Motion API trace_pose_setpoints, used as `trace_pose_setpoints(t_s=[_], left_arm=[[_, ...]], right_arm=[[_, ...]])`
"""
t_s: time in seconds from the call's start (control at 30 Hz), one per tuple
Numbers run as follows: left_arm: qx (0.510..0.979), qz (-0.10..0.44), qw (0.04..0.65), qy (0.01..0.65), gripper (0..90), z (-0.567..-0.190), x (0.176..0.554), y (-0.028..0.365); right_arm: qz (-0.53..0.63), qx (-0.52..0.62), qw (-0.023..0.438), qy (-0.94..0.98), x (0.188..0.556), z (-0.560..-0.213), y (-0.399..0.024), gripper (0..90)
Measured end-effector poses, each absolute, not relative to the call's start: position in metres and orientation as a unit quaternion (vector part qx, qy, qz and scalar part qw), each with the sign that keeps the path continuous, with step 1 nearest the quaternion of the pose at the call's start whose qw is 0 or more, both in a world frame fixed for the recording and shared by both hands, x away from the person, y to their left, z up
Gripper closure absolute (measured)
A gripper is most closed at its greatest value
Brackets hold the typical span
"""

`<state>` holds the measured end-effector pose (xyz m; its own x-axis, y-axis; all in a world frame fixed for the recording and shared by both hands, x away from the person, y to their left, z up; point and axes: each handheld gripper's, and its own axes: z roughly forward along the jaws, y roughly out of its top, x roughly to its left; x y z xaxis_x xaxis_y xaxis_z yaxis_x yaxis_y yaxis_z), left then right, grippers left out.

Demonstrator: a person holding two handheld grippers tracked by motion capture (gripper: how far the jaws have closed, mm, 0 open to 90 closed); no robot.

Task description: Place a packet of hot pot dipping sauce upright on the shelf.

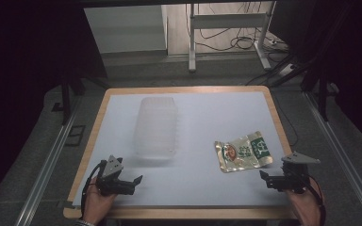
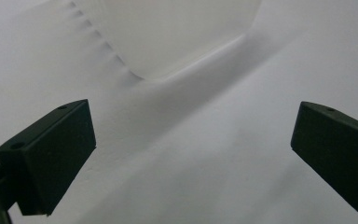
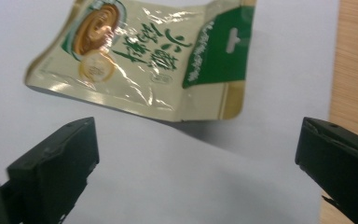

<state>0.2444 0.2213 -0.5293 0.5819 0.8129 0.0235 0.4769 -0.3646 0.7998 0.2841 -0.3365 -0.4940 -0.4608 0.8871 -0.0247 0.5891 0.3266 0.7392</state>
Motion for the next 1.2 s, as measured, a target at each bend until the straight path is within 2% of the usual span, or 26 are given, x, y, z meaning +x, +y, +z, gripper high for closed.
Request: trace_pose_setpoints(t_s=[0.2,0.87,1.2], left_arm=[[0.795,0.212,0.410,0.394,0.0,-0.5271,0.2425,0.2201],[0.802,0.211,0.390,0.399,0.0,-0.5293,0.2441,0.2189],[0.803,0.211,0.390,0.398,0.0,-0.5296,0.2442,0.2185]], right_arm=[[0.366,0.466,0.226,0.773,0.2826,-0.4907,-0.3444,0.0],[0.357,0.461,0.218,0.783,0.2849,-0.4934,-0.3434,0.0],[0.352,0.449,0.234,0.787,0.2898,-0.4926,-0.3404,0.0]])
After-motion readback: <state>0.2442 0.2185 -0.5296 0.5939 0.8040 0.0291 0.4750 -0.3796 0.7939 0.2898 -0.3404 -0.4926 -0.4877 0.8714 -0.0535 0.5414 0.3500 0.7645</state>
